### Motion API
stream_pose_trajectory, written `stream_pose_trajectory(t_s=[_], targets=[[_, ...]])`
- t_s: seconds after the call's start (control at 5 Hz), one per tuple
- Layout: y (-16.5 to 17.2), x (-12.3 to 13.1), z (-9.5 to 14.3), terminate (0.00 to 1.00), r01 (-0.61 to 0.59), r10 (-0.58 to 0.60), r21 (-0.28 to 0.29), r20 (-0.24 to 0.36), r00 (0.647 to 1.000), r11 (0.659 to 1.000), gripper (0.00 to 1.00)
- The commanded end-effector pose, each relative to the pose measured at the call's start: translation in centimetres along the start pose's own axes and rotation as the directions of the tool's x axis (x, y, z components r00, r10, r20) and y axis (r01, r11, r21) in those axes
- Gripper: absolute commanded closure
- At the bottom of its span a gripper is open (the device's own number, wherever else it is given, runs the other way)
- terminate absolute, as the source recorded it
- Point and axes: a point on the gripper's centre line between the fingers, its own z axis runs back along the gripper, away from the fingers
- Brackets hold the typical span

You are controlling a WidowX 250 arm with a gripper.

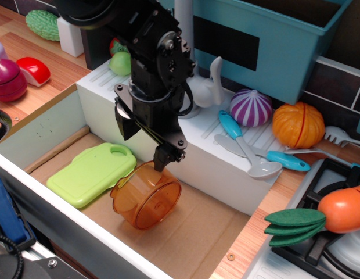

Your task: Flip orange pot upright in sink

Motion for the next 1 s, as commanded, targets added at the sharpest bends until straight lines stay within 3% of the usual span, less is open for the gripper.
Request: stream_pose_trajectory(t_s=[0.0, 0.2, 0.4, 0.8], targets=[[0.0, 0.0, 0.0, 0.0, 0.0, 0.0, 0.0, 0.0, 1.0, 1.0, 0.0], [0.6, 1.1, 1.1, 0.0, -0.06, 0.059, -0.175, -0.011, 0.998, 0.983, 0.0], [0.6, 1.5, 1.7, 0.0, -0.095, 0.088, -0.229, -0.043, 0.995, 0.969, 0.0], [1.5, 0.6, 0.6, 0.0, -0.212, 0.193, -0.365, -0.089, 0.977, 0.907, 0.0]])
